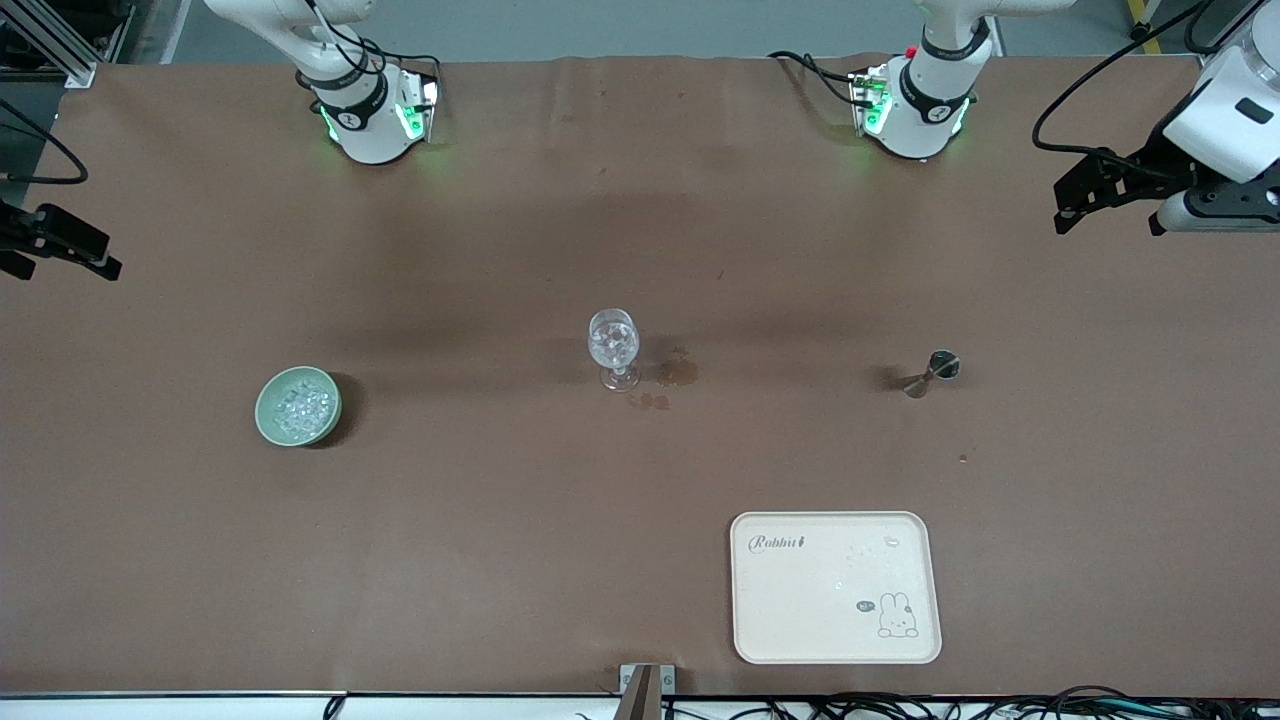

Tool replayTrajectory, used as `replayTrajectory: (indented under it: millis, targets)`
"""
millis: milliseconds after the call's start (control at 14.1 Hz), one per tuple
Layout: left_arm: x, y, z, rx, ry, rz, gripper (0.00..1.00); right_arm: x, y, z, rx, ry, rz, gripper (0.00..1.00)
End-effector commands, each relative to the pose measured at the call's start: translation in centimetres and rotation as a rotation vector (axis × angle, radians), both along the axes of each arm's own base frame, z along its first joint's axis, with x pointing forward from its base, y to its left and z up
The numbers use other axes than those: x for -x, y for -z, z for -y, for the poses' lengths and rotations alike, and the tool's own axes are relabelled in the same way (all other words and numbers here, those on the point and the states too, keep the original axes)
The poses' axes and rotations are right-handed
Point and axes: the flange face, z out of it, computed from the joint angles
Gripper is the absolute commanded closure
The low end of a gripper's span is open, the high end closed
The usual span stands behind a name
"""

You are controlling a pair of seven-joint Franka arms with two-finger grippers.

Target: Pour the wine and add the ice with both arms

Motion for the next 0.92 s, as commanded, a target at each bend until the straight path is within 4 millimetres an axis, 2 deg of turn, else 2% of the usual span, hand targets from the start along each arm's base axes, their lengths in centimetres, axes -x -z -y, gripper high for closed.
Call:
replayTrajectory:
  millis: [0, 213, 283, 354, 496, 567, 709, 850]
  targets:
    - [0.1, -0.6, -0.1, -0.002, 0.011, -0.003, 0.0, 0.0, -0.3, -0.2, 0.0, -0.003, -0.003, 0.02]
    - [-0.9, -0.9, -0.5, -0.001, 0.002, 0.004, 0.0, 0.1, 0.0, -0.4, -0.002, -0.008, -0.014, 0.02]
    - [-1.8, -0.2, -1.8, 0.002, -0.023, -0.008, 0.0, 0.0, 0.0, -0.5, 0.0, -0.011, -0.013, 0.02]
    - [-2.8, 1.0, -4.5, 0.014, -0.068, -0.029, 0.0, -0.1, 0.1, -0.5, 0.0, -0.01, -0.011, 0.01]
    - [-3.7, 2.6, -6.4, 0.015, -0.073, -0.059, 0.0, -0.5, 0.8, -0.6, 0.002, -0.009, -0.019, 0.01]
    - [-4.6, 4.3, -7.1, 0.017, -0.054, -0.089, 0.0, -0.9, 1.3, -0.6, 0.003, -0.005, -0.018, 0.01]
    - [-6.3, 8.0, -7.3, 0.038, -0.076, -0.153, 0.0, -2.7, 4.2, -1.0, 0.009, -0.013, -0.01, 0.01]
    - [-7.7, 12.3, -9.7, 0.084, -0.205, -0.227, 0.07, -4.9, 9.2, -0.6, 0.015, -0.007, -0.017, 0.01]
